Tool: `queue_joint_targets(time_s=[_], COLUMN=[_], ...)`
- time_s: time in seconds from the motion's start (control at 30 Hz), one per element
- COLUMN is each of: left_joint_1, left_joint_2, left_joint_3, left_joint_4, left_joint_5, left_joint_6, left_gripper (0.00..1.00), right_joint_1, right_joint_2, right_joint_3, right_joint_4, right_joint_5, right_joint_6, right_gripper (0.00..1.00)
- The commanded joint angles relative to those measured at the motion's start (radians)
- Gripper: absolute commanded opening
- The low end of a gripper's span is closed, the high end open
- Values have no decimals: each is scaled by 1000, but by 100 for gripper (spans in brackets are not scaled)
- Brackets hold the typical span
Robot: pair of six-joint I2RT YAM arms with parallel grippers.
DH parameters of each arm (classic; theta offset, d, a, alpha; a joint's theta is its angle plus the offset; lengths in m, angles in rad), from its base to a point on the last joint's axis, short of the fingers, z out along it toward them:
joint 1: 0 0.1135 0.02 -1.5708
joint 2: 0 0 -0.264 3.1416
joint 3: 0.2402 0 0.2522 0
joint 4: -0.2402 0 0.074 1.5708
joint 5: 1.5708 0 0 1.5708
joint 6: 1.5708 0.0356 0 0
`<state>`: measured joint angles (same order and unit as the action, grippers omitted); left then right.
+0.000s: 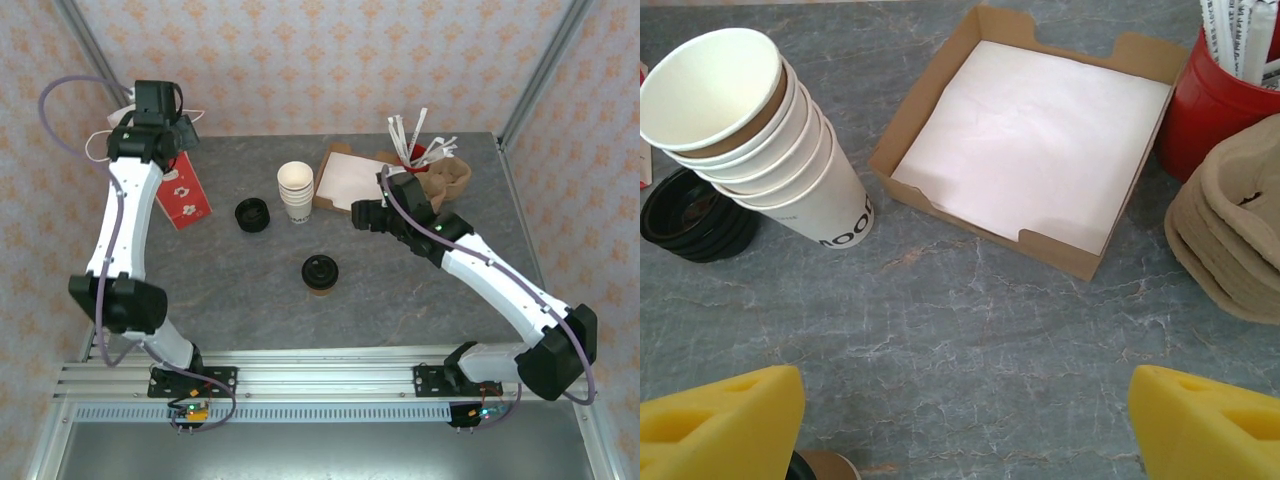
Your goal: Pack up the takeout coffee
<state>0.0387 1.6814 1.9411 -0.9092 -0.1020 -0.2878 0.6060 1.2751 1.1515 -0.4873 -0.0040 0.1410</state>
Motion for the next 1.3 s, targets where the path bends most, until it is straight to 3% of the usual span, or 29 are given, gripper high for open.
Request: queue_joint_targets(time_s=[0.0, 0.2, 0.63, 0.8, 0.9, 1.1, 1.27], left_joint_1=[24, 46, 81, 82, 82, 78, 54], left_joint_2=[79, 222, 452, 423, 374, 199, 82], left_joint_3=[104, 248, 470, 490, 481, 360, 318], left_joint_4=[-115, -169, -229, -232, -245, -208, -195], left_joint_5=[-13, -28, 10, 2, -45, -89, -124], left_joint_6=[48, 86, 123, 133, 137, 121, 125], left_gripper=[55, 52, 21, 6, 0, 0, 0], right_joint_1=[3, 4, 5, 10, 5, 5, 27], right_joint_2=[16, 29, 79, 95, 114, 125, 140], right_joint_3=[-4, -27, -25, -24, -26, -130, -201], right_joint_4=[24, 38, 18, -37, -92, 28, 118], right_joint_5=[-25, -34, -76, -181, -314, -563, -606], right_joint_6=[-17, 0, 37, 17, 48, 257, 335], right_gripper=[85, 85, 85, 84, 85, 88, 91])
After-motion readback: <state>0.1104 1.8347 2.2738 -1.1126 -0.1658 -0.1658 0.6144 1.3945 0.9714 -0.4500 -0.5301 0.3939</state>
